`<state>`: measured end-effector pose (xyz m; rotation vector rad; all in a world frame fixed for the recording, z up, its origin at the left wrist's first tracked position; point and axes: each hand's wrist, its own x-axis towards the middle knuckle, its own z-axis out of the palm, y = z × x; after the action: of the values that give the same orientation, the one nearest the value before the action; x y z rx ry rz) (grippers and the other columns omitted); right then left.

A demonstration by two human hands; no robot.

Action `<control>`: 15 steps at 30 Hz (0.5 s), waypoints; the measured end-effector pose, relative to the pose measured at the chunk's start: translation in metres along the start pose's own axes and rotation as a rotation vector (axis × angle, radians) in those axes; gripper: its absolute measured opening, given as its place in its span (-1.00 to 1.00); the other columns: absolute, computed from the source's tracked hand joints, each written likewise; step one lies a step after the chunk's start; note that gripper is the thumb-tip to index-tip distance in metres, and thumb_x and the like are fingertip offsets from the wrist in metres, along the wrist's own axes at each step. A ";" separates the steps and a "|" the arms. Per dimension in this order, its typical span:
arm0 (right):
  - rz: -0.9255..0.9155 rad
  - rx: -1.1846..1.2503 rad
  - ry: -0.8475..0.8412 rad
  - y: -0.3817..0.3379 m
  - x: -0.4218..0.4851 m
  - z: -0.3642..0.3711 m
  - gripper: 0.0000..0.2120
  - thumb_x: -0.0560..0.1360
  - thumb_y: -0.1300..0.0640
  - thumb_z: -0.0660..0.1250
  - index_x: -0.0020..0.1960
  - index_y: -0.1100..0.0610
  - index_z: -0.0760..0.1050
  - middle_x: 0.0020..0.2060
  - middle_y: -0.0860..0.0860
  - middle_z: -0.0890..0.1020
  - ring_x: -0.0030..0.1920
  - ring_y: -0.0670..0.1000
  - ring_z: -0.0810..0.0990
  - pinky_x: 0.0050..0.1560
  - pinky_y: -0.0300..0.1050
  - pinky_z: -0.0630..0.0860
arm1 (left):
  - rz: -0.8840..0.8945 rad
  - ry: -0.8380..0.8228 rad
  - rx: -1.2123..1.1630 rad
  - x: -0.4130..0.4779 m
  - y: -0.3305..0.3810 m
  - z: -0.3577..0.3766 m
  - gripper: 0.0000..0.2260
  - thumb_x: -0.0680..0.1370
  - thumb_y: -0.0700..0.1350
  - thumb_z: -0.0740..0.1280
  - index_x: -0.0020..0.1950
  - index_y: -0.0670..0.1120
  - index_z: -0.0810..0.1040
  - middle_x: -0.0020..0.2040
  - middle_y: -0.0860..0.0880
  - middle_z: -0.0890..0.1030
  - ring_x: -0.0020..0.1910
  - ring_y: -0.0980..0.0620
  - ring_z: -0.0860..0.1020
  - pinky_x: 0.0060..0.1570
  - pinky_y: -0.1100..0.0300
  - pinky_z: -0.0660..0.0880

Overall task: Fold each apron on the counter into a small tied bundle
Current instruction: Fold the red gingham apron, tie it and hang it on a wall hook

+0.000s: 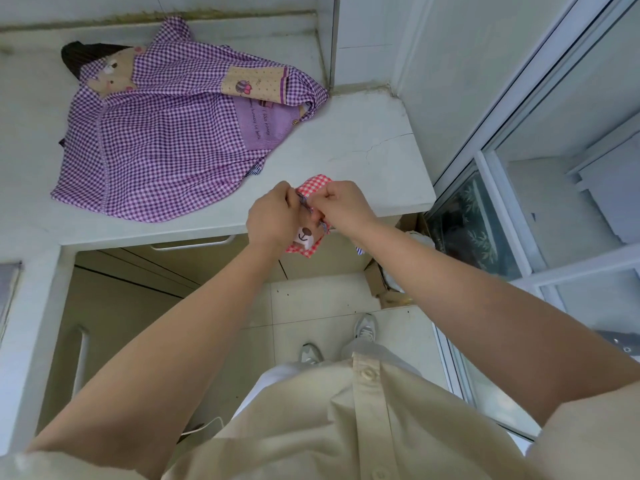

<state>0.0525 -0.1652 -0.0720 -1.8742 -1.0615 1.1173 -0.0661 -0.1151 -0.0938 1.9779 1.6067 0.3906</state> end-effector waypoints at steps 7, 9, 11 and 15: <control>0.093 0.204 -0.080 -0.002 -0.014 0.007 -0.81 0.62 0.29 0.16 -0.01 0.38 0.51 -0.34 0.16 0.61 -0.58 -0.21 0.45 -0.51 -0.42 0.32 | -0.040 0.105 -0.001 -0.003 -0.015 0.007 -0.78 0.67 -0.06 0.06 -0.11 -0.13 0.35 -0.17 -0.19 0.54 -0.21 -0.17 0.48 -0.26 0.07 0.27; 0.074 0.137 -0.109 -0.002 -0.015 0.009 -0.81 0.60 0.32 0.17 -0.14 0.28 0.49 -0.35 0.16 0.61 -0.56 -0.20 0.46 -0.44 -0.38 0.35 | -0.038 0.117 0.036 -0.005 -0.015 0.008 -0.78 0.67 -0.05 0.06 -0.10 -0.11 0.34 -0.16 -0.19 0.52 -0.23 -0.15 0.45 -0.26 0.08 0.25; 0.040 0.013 -0.098 0.000 -0.011 0.012 -0.75 0.56 0.30 0.23 -0.25 0.19 0.56 -0.34 0.15 0.66 -0.40 -0.12 0.56 -0.26 -0.26 0.43 | -0.039 0.125 0.072 -0.008 -0.014 0.008 -0.80 0.67 -0.04 0.07 -0.08 -0.11 0.35 -0.15 -0.17 0.49 -0.23 -0.14 0.44 -0.25 0.08 0.28; 0.050 -0.138 -0.098 0.004 -0.004 0.016 -0.79 0.53 0.26 0.31 -0.21 0.27 0.66 -0.28 0.18 0.71 -0.51 -0.11 0.50 -0.37 -0.31 0.41 | -0.012 0.147 0.119 -0.015 -0.013 0.007 -0.83 0.66 -0.06 0.07 -0.07 -0.10 0.33 -0.17 -0.14 0.44 -0.25 -0.14 0.46 -0.26 0.06 0.36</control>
<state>0.0380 -0.1681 -0.0797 -1.9803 -1.1791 1.2018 -0.0758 -0.1294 -0.1052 2.0684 1.7697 0.4547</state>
